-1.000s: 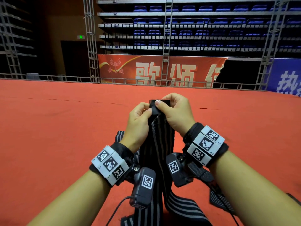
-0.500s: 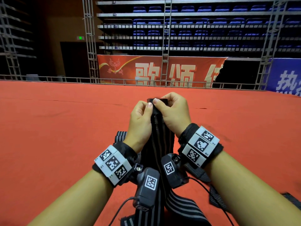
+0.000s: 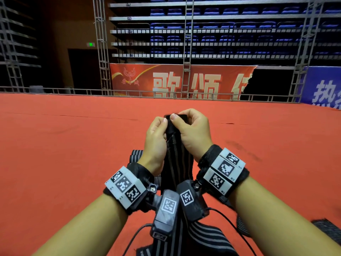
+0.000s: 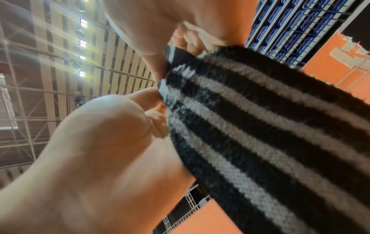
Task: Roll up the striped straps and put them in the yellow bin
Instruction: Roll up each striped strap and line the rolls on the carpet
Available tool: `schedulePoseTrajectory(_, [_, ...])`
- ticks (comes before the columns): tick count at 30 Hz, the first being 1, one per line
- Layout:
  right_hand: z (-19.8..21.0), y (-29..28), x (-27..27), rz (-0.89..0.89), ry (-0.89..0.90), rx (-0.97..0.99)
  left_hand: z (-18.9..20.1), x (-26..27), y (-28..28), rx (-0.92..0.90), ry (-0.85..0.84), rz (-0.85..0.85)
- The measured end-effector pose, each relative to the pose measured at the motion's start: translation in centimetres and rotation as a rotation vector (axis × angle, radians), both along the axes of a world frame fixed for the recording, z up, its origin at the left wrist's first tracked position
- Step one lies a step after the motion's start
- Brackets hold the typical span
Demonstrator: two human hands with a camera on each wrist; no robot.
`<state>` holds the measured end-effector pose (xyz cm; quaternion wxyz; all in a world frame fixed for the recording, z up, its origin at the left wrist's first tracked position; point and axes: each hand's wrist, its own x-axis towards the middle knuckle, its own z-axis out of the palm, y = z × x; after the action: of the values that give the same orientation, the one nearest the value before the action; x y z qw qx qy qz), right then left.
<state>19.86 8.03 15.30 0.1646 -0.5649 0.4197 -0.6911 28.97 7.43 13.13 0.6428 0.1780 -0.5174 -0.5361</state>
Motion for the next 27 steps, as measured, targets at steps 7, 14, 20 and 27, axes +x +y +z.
schedulePoseTrajectory(7, [-0.3,-0.1,-0.2,-0.057,0.010,-0.022,-0.4,-0.5,-0.4,-0.111,-0.136,0.158])
schedulePoseTrajectory(14, [0.2,-0.1,-0.5,-0.036,-0.011,-0.011,0.1,-0.2,-0.7,-0.151,-0.205,0.215])
schedulePoseTrajectory(20, [0.9,0.6,-2.0,-0.010,0.162,0.007,1.1,0.5,-0.8,-0.164,-0.195,0.235])
schedulePoseTrajectory(27, [1.3,1.0,-2.3,-0.046,0.239,0.024,1.8,0.6,-0.1,-0.187,-0.181,0.222])
